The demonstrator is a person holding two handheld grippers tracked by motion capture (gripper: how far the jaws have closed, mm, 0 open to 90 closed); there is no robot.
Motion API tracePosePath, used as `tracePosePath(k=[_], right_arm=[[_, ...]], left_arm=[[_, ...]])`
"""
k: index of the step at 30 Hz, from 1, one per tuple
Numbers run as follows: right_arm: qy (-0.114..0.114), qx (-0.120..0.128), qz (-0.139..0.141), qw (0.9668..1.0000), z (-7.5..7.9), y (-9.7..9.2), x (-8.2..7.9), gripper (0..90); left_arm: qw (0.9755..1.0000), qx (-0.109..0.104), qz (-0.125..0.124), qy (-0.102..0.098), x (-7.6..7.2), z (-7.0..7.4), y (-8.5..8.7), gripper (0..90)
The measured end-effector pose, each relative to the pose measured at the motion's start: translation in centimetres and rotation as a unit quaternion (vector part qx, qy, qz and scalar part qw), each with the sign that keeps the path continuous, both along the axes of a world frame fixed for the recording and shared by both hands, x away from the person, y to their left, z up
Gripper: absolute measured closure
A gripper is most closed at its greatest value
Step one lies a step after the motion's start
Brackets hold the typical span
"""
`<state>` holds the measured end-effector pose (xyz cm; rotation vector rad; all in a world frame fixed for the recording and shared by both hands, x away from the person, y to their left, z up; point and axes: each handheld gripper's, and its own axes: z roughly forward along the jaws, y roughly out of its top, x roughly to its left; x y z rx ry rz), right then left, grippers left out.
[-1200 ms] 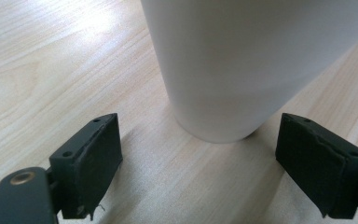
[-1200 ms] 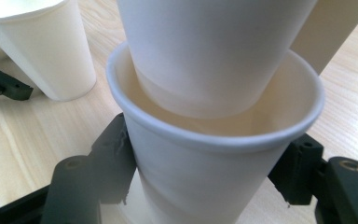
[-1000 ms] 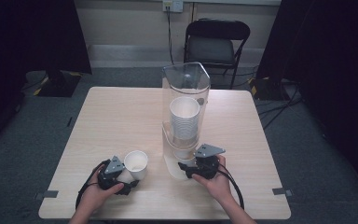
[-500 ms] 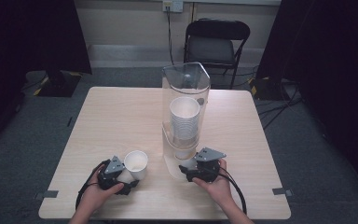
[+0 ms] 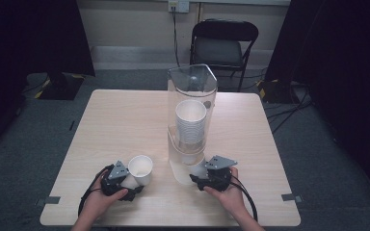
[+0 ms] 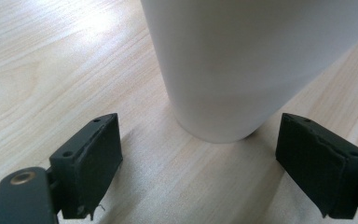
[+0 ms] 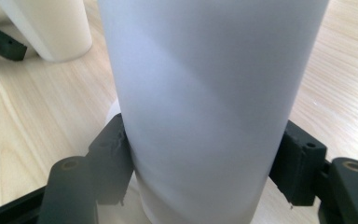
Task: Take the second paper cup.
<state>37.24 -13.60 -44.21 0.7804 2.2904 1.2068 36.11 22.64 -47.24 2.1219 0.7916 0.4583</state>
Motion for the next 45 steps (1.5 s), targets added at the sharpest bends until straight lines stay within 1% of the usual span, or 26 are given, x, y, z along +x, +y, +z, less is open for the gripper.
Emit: tracePosePath(k=[2, 9, 11, 14, 16, 18, 20, 21, 22, 23, 25, 27, 29, 32, 36, 40, 45], right_arm=[[0.0, -0.012, 0.001, 0.9999, 0.0, -0.5, -0.1, 32.2], [0.006, -0.02, -0.013, 0.9997, -0.2, -2.9, -0.3, 32.3], [0.005, -0.017, -0.022, 0.9996, -0.3, -3.6, -0.1, 32.2], [-0.007, 0.004, -0.044, 0.999, -0.2, -4.5, 0.6, 32.1], [-0.006, 0.012, -0.061, 0.9981, -0.3, -4.8, 1.2, 32.0], [-0.003, 0.014, -0.07, 0.9974, -0.5, -4.9, 1.8, 32.0], [0.005, 0.01, -0.08, 0.9967, -0.9, -5.2, 2.3, 31.8], [0.006, 0.015, -0.08, 0.9967, -0.9, -5.2, 2.4, 31.8], [0.007, 0.015, -0.082, 0.9965, -0.9, -5.3, 2.5, 31.8], [0.003, 0.007, -0.082, 0.9966, -0.9, -5.4, 2.5, 31.8], [0.005, 0.002, -0.081, 0.9967, -0.8, -5.4, 2.3, 31.7], [0.01, -0.007, -0.082, 0.9965, -1.0, -5.5, 2.3, 31.4], [0.017, -0.008, -0.084, 0.9963, -1.2, -5.7, 2.3, 31.0], [0.019, -0.006, -0.086, 0.9961, -1.4, -6.0, 2.3, 29.3], [0.018, -0.002, -0.09, 0.9958, -1.1, -6.2, 2.2, 25.2], [0.027, 0.002, -0.095, 0.9951, -1.0, -6.6, 2.0, 19.6], [0.026, 0.003, -0.089, 0.9956, -0.7, -7.0, 1.5, 18.0]], left_arm=[[1.0, 0.0, 0.0, 0.0, 0.0, 0.0, 0.0, 13.7], [1.0, 0.002, 0.0, 0.0, 0.0, 0.0, 0.0, 13.8], [1.0, 0.001, 0.0, 0.0, 0.0, 0.0, 0.0, 13.8], [1.0, 0.002, 0.0, 0.0, 0.0, 0.0, 0.0, 13.7], [1.0, 0.002, 0.0, 0.0, 0.0, 0.0, 0.0, 13.7], [1.0, 0.002, 0.0, 0.0, 0.0, 0.0, 0.0, 13.8], [1.0, 0.001, 0.0, 0.0, 0.0, 0.0, 0.0, 13.7], [1.0, 0.001, 0.0, 0.0, 0.0, 0.0, 0.0, 13.8], [1.0, 0.001, 0.0, 0.0, 0.0, 0.0, 0.0, 13.7], [1.0, 0.001, 0.0, 0.0, 0.0, 0.0, 0.0, 13.8], [1.0, 0.001, 0.0, 0.0, 0.0, 0.0, 0.0, 13.7], [1.0, 0.002, 0.0, 0.0, 0.0, 0.0, 0.0, 13.7], [1.0, 0.001, 0.0, 0.0, 0.0, 0.0, 0.0, 13.7], [1.0, 0.001, 0.0, 0.0, 0.0, 0.0, 0.0, 13.7], [1.0, 0.002, 0.0, 0.0, 0.0, 0.0, 0.0, 13.7], [1.0, 0.001, 0.0, 0.0, 0.0, 0.0, 0.0, 13.7], [1.0, 0.002, 0.0, 0.0, 0.0, 0.0, 0.0, 13.8]])
